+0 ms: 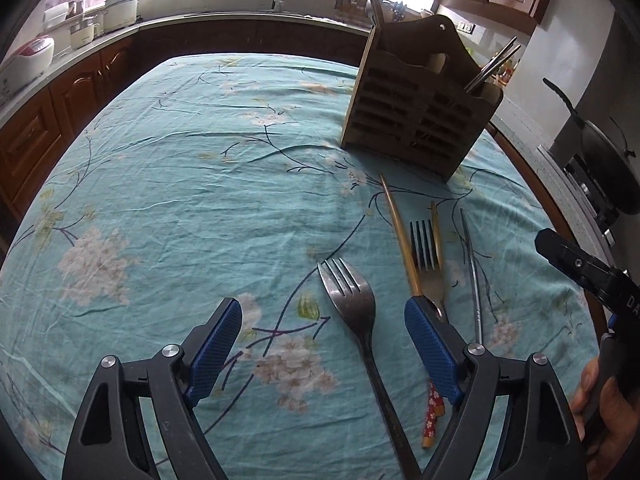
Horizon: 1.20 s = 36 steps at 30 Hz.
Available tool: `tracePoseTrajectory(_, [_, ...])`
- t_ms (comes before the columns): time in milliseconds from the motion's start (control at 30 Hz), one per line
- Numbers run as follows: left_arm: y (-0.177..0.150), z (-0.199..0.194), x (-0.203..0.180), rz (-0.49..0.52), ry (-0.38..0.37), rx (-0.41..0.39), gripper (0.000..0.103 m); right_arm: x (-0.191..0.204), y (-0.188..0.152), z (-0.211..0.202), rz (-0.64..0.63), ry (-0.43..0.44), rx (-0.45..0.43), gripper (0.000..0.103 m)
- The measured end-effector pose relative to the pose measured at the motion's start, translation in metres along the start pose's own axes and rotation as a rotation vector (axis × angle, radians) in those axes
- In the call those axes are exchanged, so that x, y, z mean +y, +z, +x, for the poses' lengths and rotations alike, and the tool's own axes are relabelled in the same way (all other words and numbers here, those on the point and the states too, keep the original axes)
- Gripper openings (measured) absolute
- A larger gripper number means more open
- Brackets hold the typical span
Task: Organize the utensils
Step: 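Move both open tools back down to the remaining utensils, then close the left tool on a steel fork while the right tool grasps a metal rod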
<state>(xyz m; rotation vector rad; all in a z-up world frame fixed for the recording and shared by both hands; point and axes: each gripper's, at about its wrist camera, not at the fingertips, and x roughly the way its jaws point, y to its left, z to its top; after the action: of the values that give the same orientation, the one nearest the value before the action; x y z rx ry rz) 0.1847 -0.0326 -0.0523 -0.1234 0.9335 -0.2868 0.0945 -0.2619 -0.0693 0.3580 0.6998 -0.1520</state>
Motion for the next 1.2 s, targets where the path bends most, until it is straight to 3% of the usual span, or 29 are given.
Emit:
tracePoseTrajectory(167, [0.006,0.014,0.003,-0.014,-0.011,0.021,0.078,0.001,0.004,0.020,-0.015,-0.025,0.045,0.078])
tracePoseTrajectory(300, [0.008,0.022,0.003,-0.010,-0.030,0.037,0.076,0.000,0.007,0.039,-0.026,-0.046,0.083,0.062])
tracePoseTrajectory(567, [0.011,0.038,-0.005,0.021,-0.039,0.054,0.066,0.001,0.015,0.075,-0.059,-0.092,0.147,0.039])
tracePoseTrajectory(700, [0.014,0.043,-0.006,0.035,-0.023,0.044,0.051,0.003,0.019,0.092,-0.080,-0.117,0.180,0.025])
tracePoseTrajectory(833, [0.017,0.048,-0.008,0.048,-0.054,0.051,0.035,0.010,0.019,0.100,-0.123,-0.157,0.183,0.024])
tracePoseTrajectory(1033, [0.018,0.050,-0.004,0.041,-0.092,0.051,0.033,0.018,0.019,0.104,-0.188,-0.198,0.180,0.010])
tracePoseTrajectory(1200, [0.019,0.045,0.011,-0.021,-0.162,0.065,0.032,0.009,0.023,0.097,-0.115,-0.108,0.189,0.005])
